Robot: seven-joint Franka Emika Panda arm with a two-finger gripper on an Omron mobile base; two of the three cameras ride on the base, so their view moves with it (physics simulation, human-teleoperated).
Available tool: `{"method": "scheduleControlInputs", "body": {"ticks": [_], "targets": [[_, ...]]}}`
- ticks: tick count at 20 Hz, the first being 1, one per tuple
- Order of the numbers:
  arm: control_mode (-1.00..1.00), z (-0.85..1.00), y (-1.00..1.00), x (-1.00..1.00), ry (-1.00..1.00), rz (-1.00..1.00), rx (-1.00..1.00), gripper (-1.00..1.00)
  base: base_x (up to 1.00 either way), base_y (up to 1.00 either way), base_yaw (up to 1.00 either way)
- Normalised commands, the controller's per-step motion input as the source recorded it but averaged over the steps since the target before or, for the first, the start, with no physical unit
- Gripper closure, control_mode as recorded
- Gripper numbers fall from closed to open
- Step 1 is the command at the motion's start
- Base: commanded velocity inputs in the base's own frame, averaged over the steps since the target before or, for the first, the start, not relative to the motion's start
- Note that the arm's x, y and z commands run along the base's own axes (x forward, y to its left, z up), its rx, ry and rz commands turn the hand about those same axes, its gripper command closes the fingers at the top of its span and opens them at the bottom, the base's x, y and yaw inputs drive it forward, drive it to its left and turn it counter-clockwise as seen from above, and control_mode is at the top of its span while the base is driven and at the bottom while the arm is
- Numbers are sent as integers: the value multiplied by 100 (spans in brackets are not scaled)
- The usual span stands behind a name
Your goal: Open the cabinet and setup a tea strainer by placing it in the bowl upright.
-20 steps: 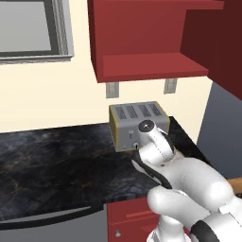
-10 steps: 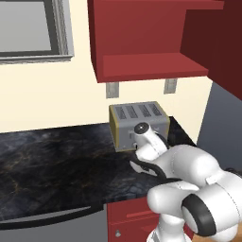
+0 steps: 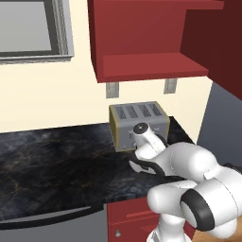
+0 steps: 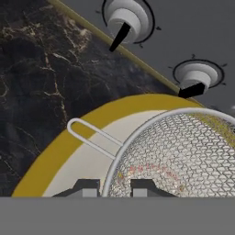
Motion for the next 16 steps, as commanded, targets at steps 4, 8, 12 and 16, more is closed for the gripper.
{"method": "scheduleControlInputs", "body": {"ticks": [4, 8, 12, 16], "targets": [[-100, -2, 0, -3, -2, 0, 1, 100, 0, 0, 0], [-100, 0, 0, 0, -5, 0, 1, -100, 0, 0, 0], [-100, 0, 0, -1, -9, 0, 0, -100, 0, 0, 0], [-100, 0, 0, -2, -9, 0, 0, -100, 0, 0, 0]]}}
